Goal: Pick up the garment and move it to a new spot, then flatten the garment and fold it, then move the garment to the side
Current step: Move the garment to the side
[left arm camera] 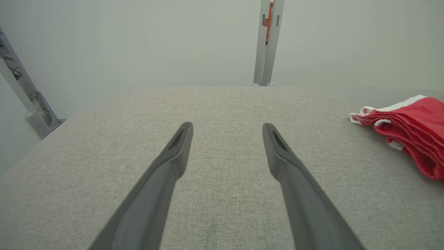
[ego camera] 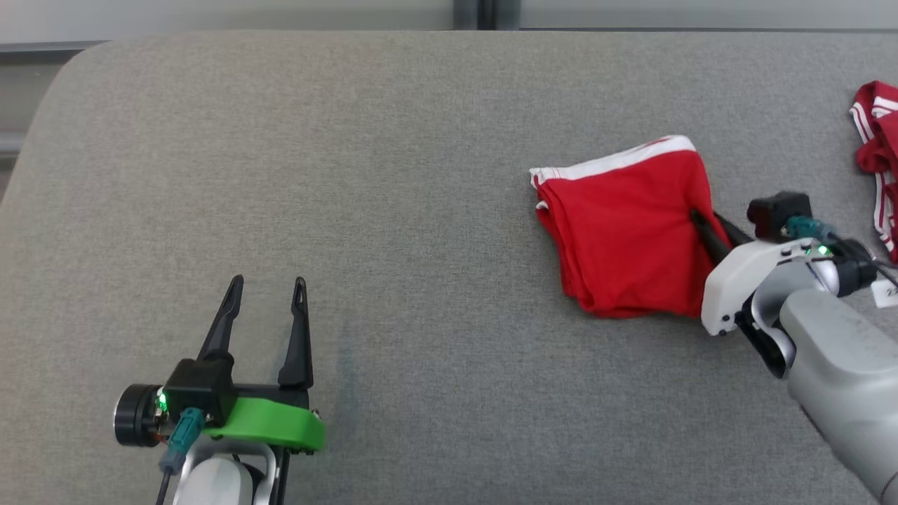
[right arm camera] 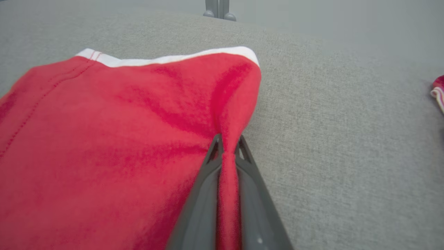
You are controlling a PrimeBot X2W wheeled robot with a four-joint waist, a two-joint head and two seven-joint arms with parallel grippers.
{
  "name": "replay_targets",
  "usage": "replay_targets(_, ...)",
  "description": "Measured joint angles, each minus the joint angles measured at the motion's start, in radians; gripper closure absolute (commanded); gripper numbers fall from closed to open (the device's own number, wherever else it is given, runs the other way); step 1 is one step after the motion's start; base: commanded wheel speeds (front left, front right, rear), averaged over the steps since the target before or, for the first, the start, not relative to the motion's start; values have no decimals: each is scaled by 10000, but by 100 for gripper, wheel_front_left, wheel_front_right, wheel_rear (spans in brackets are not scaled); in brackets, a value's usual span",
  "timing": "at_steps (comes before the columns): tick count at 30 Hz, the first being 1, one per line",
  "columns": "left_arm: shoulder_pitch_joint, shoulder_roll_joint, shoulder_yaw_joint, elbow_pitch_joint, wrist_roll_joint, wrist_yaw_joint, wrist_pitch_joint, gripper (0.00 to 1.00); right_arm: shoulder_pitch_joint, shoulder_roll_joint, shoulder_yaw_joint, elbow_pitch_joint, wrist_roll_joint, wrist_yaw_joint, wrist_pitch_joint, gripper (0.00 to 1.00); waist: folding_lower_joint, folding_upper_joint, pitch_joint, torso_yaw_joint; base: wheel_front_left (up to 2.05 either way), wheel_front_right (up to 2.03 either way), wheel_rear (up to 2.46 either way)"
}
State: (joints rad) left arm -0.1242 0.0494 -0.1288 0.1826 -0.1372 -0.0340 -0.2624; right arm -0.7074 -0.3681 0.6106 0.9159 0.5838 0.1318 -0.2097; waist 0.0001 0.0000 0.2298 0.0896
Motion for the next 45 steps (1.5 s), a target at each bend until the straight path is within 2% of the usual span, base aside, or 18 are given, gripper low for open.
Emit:
replay_targets(6, -566, -4, -165, -88, 128, 79, 0, 0, -1244, -1553, 1223, -821, 63, 0, 236, 100, 0, 0, 666, -538, 0, 0, 0)
replay_targets(11, -1066, -4, -286, -86, 405, 63, 0, 0, -2192, -2941, 1708, -1097, 510, 0, 318, 100, 0, 0, 1346, -1085, 0, 0, 0)
replay_targets(22, -1747, 267, -426, -324, 961, -105, 0, 0, -3734, -4936, 2389, -811, 1521, 0, 324, 100, 1, 1, 2727, -2274, 0, 0, 0)
replay_targets(26, -1756, 378, -449, -579, 1032, -104, 2, 0, -4287, -5315, 2627, -458, 1705, 0, 366, 100, 0, 0, 3106, -2576, 0, 0, 0)
replay_targets(30, -1756, 433, -523, -798, 1135, -102, 0, 0, -4806, -5340, 2796, 77, 1816, 0, 270, 100, 0, 0, 3404, -2820, 0, 0, 0)
replay_targets(38, -1785, 533, -656, -1047, 1202, -102, -25, 0, -5607, -4784, 3070, 1383, 1900, 0, 88, 100, 0, 0, 3728, -2800, 0, 0, 0)
replay_targets(39, -1796, 533, -665, -1068, 1202, -98, -27, 0, -5688, -4742, 3078, 1651, 1898, 0, 90, 85, 0, 0, 3749, -2770, 0, 0, 0)
replay_targets(40, -1804, 531, -665, -1081, 1202, -92, -27, 0, -5723, -4692, 3051, 1868, 1914, 0, 98, 13, 0, 0, 3764, -2741, 0, 0, 0)
replay_targets(41, -1815, 525, -681, -1097, 1202, -81, -27, 0, -5747, -4646, 3051, 2082, 1958, 0, 100, 0, 0, 0, 3777, -2708, 0, 0, 0)
replay_targets(45, -1830, 489, -673, -1087, 1162, -17, -27, 0, -5787, -4521, 3162, 2464, 1879, 0, -130, 0, 0, 0, 3734, -2620, 0, 0, 0)
